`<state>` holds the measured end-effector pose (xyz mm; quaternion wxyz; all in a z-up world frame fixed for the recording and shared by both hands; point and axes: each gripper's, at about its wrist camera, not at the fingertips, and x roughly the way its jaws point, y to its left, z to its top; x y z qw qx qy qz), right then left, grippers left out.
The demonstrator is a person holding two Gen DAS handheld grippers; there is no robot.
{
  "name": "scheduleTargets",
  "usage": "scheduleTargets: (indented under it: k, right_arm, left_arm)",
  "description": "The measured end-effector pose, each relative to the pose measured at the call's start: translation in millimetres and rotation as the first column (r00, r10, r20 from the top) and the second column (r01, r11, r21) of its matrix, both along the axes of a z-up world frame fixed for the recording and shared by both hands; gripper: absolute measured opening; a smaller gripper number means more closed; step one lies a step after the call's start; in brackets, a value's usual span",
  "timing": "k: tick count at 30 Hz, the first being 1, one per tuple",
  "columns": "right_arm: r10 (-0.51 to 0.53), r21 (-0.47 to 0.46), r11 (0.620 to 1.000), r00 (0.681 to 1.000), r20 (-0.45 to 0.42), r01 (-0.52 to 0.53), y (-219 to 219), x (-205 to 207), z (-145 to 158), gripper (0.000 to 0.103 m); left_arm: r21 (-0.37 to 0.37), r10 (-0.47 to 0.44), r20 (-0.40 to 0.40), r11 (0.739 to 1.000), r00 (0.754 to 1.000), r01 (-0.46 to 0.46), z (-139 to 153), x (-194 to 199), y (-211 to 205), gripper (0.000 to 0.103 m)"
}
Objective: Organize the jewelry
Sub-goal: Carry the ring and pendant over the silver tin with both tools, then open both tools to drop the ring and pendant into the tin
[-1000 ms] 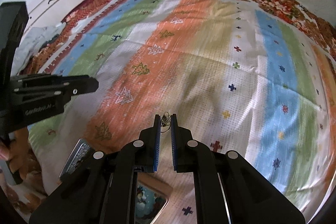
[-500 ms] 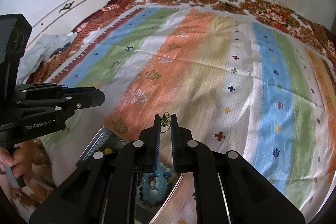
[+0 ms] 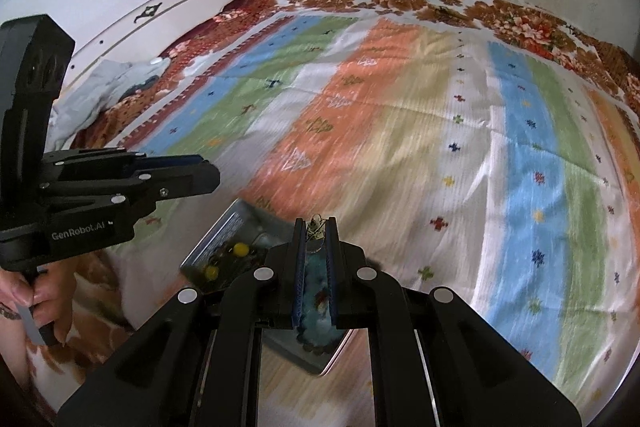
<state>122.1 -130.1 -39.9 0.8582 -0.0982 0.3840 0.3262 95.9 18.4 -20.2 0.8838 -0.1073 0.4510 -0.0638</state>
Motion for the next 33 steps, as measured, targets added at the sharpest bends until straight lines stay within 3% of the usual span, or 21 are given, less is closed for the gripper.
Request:
scheduleTargets:
  k: [14, 16, 21, 25, 28, 33]
  right_arm:
    - [0.016, 0.026, 1.0, 0.999, -0.046, -0.014, -6, -13, -8, 0.012]
    - [0.016, 0.03, 0.999, 0.999, -0.048, -0.014, -8, -15, -8, 0.026]
    - [0.009, 0.05, 0.999, 0.999, -0.038, -0.007, -13, -20, -5, 0.043]
    - [-0.011, 0.047, 0.999, 1.0, -0.006, 0.011, -19, -28, -3, 0.053]
    - [-0.019, 0.039, 0.999, 1.0, 0.02, 0.018, -24, -34, -2, 0.058]
    - [-0.038, 0.047, 0.998, 0.998, 0.048, 0.036, -39, -44, -1, 0.069]
  left_arm:
    - [-0.026, -0.015, -0.035, 1.0, 0.999, 0.014, -9, -15, -7, 0.021]
    - [-0.025, -0.011, -0.035, 1.0, 0.999, 0.011, -10, -15, -7, 0.023]
    - [-0.04, 0.031, -0.025, 0.999, 0.999, -0.032, -8, -18, 1, 0.031]
    - [-0.031, 0.064, -0.021, 0.997, 0.998, -0.065, -7, -24, 9, 0.037]
    - [-0.02, 0.074, -0.012, 0.997, 0.997, -0.074, -6, -29, 10, 0.045]
    - [-0.069, 0.069, 0.002, 0.995, 0.998, -0.068, -4, -46, 14, 0.063]
